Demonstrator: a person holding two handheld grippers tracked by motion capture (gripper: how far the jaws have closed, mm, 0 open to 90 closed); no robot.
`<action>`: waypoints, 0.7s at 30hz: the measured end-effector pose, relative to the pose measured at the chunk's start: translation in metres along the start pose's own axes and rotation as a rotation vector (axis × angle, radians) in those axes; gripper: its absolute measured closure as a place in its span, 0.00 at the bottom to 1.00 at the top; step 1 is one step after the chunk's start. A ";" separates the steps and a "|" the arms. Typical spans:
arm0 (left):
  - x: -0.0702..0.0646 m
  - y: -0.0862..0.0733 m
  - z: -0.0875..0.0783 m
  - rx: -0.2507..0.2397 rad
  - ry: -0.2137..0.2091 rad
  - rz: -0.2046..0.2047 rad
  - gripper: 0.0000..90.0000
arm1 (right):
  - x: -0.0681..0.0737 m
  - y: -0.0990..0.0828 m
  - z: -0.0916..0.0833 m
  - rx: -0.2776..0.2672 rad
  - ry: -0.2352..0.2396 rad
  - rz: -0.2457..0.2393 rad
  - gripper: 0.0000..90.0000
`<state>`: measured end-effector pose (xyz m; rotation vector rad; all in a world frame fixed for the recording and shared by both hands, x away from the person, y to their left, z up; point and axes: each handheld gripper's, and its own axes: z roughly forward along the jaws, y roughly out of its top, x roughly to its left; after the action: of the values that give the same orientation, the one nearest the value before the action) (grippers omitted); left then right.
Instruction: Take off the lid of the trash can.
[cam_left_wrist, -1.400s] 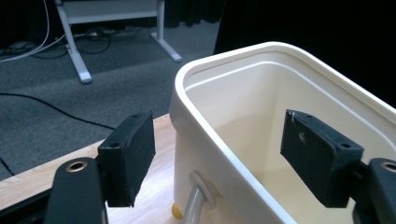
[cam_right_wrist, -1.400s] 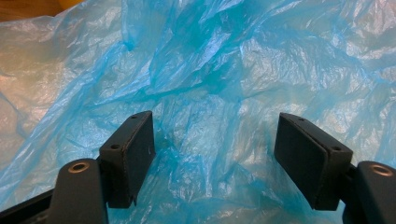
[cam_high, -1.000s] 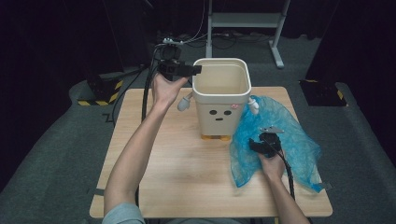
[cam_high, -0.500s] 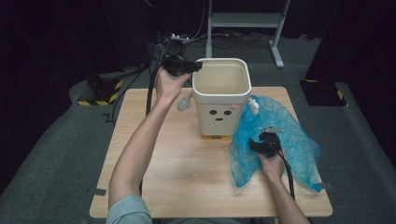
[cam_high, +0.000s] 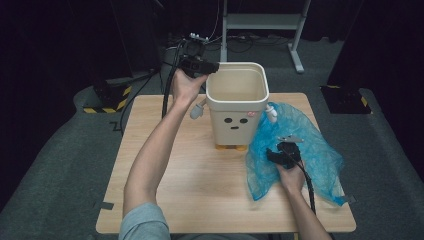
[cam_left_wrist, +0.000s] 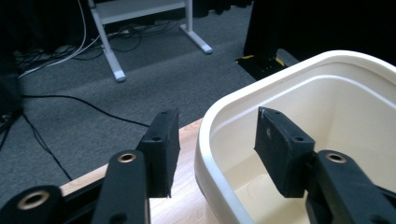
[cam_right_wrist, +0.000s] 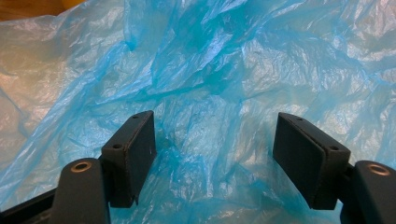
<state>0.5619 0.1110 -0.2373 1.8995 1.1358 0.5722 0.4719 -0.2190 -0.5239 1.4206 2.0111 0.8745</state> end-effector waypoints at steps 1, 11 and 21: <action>0.000 0.001 0.001 0.005 0.009 0.003 0.58 | 0.000 0.000 0.000 0.000 0.000 0.000 0.33; 0.002 0.002 0.005 0.025 0.036 0.010 0.68 | 0.000 0.000 0.000 -0.001 0.000 -0.003 0.33; 0.002 0.001 0.007 0.030 0.051 0.030 0.76 | 0.001 0.000 0.000 0.000 -0.001 -0.004 0.33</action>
<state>0.5685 0.1098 -0.2408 1.9404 1.1555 0.6266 0.4715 -0.2186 -0.5238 1.4157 2.0122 0.8718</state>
